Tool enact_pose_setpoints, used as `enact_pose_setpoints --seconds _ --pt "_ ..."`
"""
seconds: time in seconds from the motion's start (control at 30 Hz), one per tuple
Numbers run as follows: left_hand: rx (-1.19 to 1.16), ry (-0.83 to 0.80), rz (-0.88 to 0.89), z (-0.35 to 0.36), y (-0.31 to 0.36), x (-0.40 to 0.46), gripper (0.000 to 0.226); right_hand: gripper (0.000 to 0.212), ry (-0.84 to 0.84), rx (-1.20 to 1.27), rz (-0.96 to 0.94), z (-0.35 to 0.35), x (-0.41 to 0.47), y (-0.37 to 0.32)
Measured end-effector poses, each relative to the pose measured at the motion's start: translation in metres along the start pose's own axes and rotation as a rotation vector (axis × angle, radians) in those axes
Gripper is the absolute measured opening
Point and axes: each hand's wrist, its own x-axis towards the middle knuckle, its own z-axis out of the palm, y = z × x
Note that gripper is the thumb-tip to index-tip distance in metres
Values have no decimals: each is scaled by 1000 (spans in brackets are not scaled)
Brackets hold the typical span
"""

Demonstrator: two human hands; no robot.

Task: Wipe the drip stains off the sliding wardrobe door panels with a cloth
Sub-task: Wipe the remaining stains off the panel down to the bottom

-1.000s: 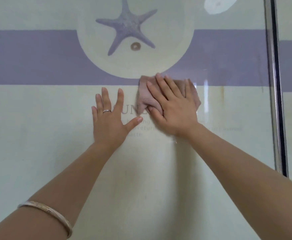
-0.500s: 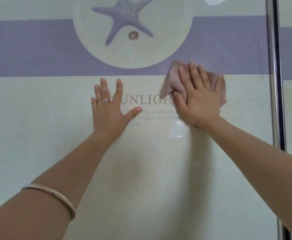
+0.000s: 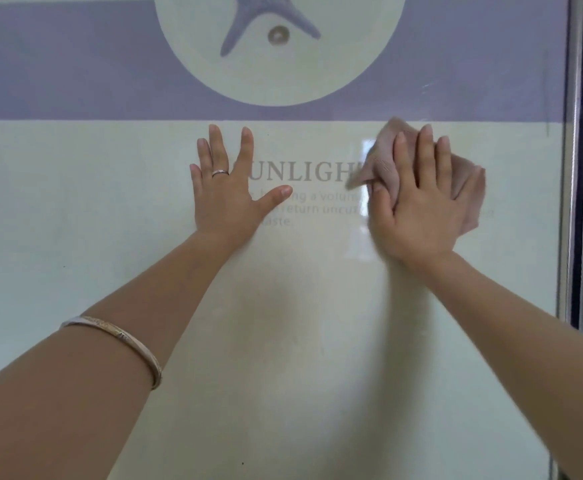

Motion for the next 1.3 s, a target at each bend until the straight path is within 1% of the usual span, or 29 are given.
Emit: enact_pose_setpoints --seconds 0.03,0.07,0.17,0.2,0.23,0.27,0.3,0.37,0.4,0.43,0.47,0.5,0.57,0.6,0.63,0.7,0.77,0.8,0.83,0.9,0.93,0.97,1.03,1.07,1.1,1.13,1.2,1.27,1.3 --pt "2 -1 0 1 0 0 92 67 30 1 -12 3 -6 -12" --pt "2 3 -1 1 0 1 92 65 38 -10 -98 7 -16 -21" --pt "5 1 -7 0 0 1 92 61 -10 -15 -555 10 -44 -23" --pt "8 -3 -3 0 1 2 93 59 -40 -9 -668 5 -43 -15" --pt "9 -3 -1 0 1 2 93 59 -52 -24 -728 1 -36 -7" --pt "7 -3 0 0 1 2 93 59 -49 -45 -708 0 -25 0" --pt "4 -2 2 0 1 2 93 60 -34 -48 -599 -1 -13 2" --pt "-1 -4 -2 0 -1 2 93 62 10 -32 -274 2 0 -12" --pt "-1 -7 -3 0 -2 2 93 62 56 -21 -181 7 -4 -27" --pt "0 -9 -2 0 -2 2 92 63 73 -11 -182 12 -14 -40" --pt "4 -7 3 0 -3 3 92 63 59 -8 -266 17 -29 -52" --pt "10 -5 11 0 -4 3 91 62 27 -8 -394 19 -45 -56" --pt "21 -4 21 0 -6 1 92 60 -66 13 -654 11 -65 -41" --pt "25 -2 26 0 -6 0 92 59 -95 20 -743 5 -66 -25" --pt "23 -5 31 0 -5 0 92 58 -103 4 -784 1 -65 -9" --pt "8 -15 30 -2 -3 -1 92 59 -83 -46 -736 -5 -62 10" --pt "-1 -21 30 -4 -3 -1 92 60 -73 -58 -636 -1 -71 -4" --pt "1 -26 31 -4 -3 -1 92 60 -78 -24 -634 5 -82 -22" --pt "7 -26 33 -4 -4 -1 92 60 -105 23 -683 13 -96 -45" --pt "13 -26 38 -3 -5 0 92 59 -208 109 -882 28 -126 -84" --pt "13 -23 38 -2 -6 1 92 58 -263 120 -990 32 -138 -92" --pt "14 -22 37 -2 -6 0 92 57 -307 124 -1077 32 -144 -89" --pt "15 -22 37 -2 -5 0 91 56 -356 149 -1171 24 -139 -62" --pt "16 -30 37 -2 -5 -1 91 56 -350 135 -1169 17 -132 -44" --pt "15 -34 37 -3 -3 0 92 57 -304 97 -1133 11 -117 -26" --pt "14 -41 35 -3 -3 -1 92 58 -241 45 -1055 6 -100 -10" --pt "17 -42 36 -4 -2 1 92 58 -88 -35 -771 2 -69 0" --pt "20 -44 39 -3 -1 1 92 58 21 -53 -471 8 -61 -23" --pt "21 -42 42 -2 -2 1 92 59 34 -35 -418 14 -69 -37"
